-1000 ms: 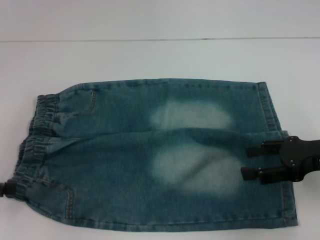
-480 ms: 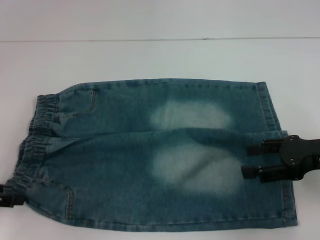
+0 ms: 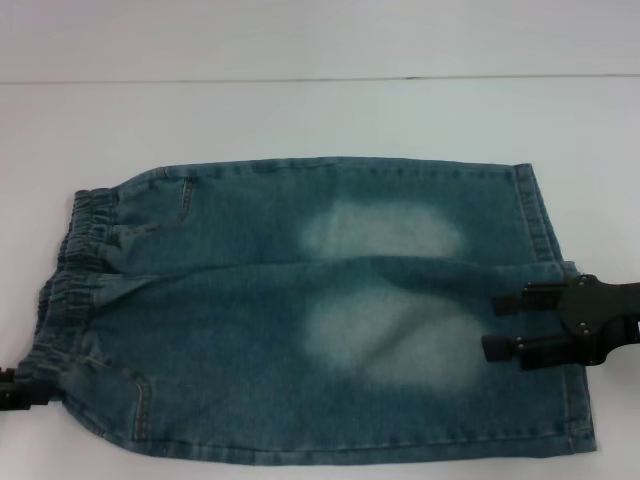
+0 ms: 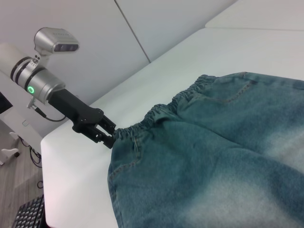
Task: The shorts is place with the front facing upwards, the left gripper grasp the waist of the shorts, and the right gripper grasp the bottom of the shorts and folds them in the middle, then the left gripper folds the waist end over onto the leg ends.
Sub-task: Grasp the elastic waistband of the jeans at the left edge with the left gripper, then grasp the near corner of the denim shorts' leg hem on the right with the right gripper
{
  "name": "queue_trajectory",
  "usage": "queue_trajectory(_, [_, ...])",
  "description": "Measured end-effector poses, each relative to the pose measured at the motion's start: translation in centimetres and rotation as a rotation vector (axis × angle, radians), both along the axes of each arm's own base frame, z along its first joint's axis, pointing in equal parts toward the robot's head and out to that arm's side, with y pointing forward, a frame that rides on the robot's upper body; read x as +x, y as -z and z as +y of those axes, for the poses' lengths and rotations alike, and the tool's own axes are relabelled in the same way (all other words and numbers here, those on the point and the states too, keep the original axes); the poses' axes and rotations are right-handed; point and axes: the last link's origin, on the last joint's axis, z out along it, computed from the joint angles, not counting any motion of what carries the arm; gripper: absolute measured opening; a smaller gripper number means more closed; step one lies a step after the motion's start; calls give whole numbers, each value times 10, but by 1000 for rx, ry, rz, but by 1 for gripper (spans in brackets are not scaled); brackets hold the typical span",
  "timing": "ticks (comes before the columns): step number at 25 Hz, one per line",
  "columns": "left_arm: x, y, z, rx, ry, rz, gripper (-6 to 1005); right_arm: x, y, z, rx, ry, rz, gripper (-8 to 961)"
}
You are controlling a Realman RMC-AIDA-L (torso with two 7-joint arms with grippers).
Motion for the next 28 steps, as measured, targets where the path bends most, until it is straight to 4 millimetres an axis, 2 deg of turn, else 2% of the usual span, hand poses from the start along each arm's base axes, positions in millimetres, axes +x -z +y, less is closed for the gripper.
queue_trajectory(6, [3,0,0,-6,13,-13,313,1,0,-1,2,1,-2,865])
queue_trajectory(17, [15,4,3,-46,32,-55,82,1,0,3,7,14,-5,864])
queue_trajectory(22, [25,1,11,-28,38,-90,26,-1,-13,11,-8,72,-19,864])
queue_trajectory(28, [33,-6,20,-8,54,-126,26,0,-36,16,-43,112,-105,864])
